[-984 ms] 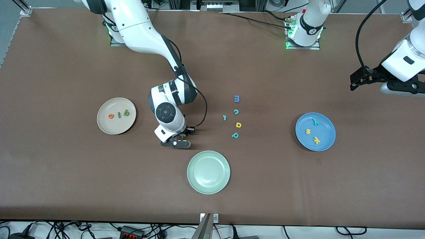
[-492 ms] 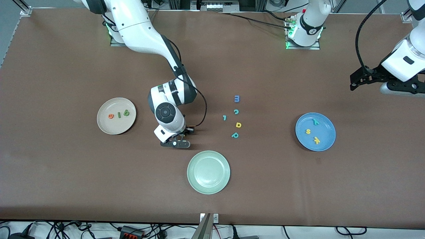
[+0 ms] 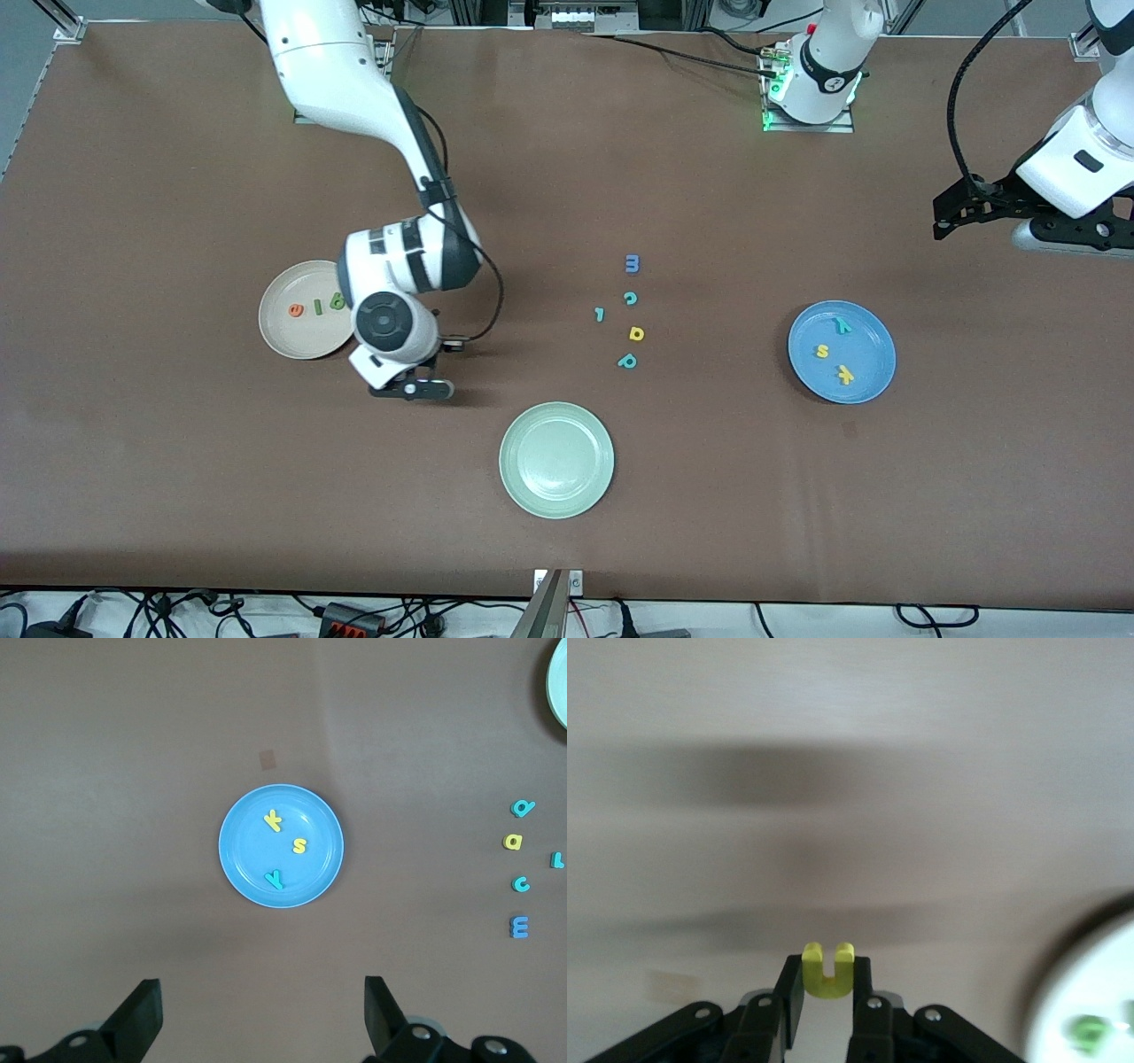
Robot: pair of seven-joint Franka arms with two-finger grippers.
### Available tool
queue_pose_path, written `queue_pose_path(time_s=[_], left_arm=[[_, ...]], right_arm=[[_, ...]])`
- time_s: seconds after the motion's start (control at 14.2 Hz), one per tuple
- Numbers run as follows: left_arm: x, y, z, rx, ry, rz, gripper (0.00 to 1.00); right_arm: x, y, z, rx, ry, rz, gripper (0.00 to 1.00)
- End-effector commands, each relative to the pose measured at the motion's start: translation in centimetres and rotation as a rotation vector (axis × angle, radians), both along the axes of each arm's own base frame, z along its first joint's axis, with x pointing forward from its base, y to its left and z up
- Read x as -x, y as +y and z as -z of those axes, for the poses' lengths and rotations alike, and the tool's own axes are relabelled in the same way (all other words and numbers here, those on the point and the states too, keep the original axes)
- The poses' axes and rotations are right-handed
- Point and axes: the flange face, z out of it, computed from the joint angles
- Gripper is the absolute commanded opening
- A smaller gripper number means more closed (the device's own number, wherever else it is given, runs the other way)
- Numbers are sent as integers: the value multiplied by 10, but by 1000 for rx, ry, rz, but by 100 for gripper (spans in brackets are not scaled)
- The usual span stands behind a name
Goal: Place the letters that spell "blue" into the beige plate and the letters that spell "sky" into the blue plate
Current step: 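Carry the yellow u to the beige plate and open the right gripper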
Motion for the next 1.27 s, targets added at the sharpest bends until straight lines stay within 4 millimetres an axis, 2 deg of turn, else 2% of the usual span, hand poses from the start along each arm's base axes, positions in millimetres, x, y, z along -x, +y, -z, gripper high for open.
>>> queue_pose_path(time_s=[0.0, 0.28, 0.42, 0.63, 0.91, 0.98, 1.05, 1.12, 1.2], left_arm=[[-1, 0, -5, 20, 8, 19, 100], [-1, 0, -5, 20, 8, 18, 100], [-1, 0, -5, 21, 9, 16, 100], [-1, 0, -5, 21, 9, 18, 100], [-1, -1, -5, 21, 9, 21, 100], [-1, -1, -6, 21, 8, 19, 100], [-1, -2, -6, 21, 8, 22, 100], [-1, -3, -6, 21, 8, 22, 100], [-1, -3, -6, 21, 8, 22, 100]], right_arm=[[25, -61, -17, -47, 72, -50, 21], [46, -162, -17, -139, 154, -94, 21], [61, -196, -2, -163, 200, -93, 21], [79, -225, 15, -190, 248, -97, 21], [86, -229, 25, -195, 270, -84, 28], [86, -229, 27, -193, 270, -83, 33], [85, -229, 29, -190, 271, -83, 52], [84, -228, 28, -188, 265, -81, 85], [82, -224, 25, -188, 263, -84, 100]])
